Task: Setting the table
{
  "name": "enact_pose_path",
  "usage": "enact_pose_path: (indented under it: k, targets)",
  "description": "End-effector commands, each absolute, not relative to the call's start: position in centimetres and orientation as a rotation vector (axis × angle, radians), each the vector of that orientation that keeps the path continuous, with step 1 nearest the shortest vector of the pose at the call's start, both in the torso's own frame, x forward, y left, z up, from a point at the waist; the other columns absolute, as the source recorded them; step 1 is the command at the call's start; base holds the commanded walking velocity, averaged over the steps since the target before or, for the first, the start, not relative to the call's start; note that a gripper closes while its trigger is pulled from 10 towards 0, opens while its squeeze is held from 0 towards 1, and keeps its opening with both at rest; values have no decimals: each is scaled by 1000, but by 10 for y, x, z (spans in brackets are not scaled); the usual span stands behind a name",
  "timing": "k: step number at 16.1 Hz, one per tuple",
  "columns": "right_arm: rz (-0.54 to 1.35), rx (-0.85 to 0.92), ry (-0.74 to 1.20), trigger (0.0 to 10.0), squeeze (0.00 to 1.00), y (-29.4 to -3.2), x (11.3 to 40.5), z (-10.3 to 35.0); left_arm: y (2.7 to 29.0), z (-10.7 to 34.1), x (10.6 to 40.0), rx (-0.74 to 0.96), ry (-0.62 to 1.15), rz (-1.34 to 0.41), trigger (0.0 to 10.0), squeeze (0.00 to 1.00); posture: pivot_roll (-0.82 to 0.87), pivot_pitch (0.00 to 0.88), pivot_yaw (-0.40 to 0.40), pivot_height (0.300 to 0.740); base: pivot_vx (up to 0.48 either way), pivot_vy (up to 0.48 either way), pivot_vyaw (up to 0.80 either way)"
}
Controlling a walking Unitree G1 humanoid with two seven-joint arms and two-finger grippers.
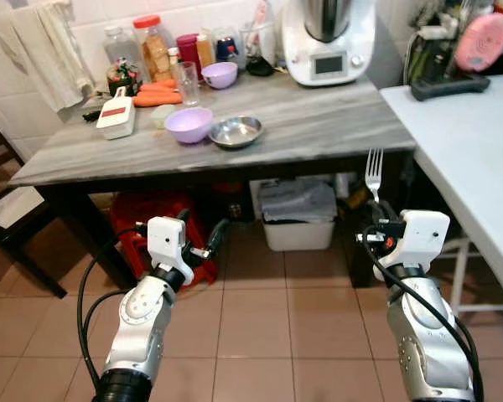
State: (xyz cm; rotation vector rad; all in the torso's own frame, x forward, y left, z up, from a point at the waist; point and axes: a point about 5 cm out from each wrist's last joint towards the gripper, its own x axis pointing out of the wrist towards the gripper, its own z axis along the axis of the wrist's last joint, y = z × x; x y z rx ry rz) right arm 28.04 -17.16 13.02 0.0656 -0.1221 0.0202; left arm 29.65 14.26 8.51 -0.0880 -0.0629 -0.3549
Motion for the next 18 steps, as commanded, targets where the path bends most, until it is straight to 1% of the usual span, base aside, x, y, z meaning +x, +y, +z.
enact_pose_path:
  k: [1,4,7,8,10,14,15,18]
  targets:
    - [44,78,-147,10000,0,-164,281,136,156,90,297,-56,-85,-306,10000,0,-109,0,129,740,480,0,0]
    - [12,69,-156,10000,0,-170,273,135,171,90,287,-21,-96,-224,10000,0,-112,0,131,740,480,0,0]
    - [-13,62,-132,10000,0,-173,260,126,195,76,265,22,-39,-118,10000,0,-111,0,130,740,480,0,0]
    - [-12,56,-129,10000,0,-172,258,125,199,72,260,19,-20,-91,10000,0,-111,0,130,740,480,0,0]
    - [-10,55,-127,10000,0,-172,257,125,199,70,257,11,-5,-78,10000,0,-109,0,128,740,480,0,0]
    - [16,32,-140,10000,0,-169,262,129,196,74,260,14,-10,-79,10000,0,-104,0,122,740,480,0,0]
    - [16,36,-140,10000,0,-169,263,129,195,74,261,13,-9,-81,10000,0,-103,0,123,740,480,0,531]
    - [13,46,-136,10000,0,-166,263,128,192,74,261,2,-4,-97,10000,0,-103,0,124,740,378,0,0]
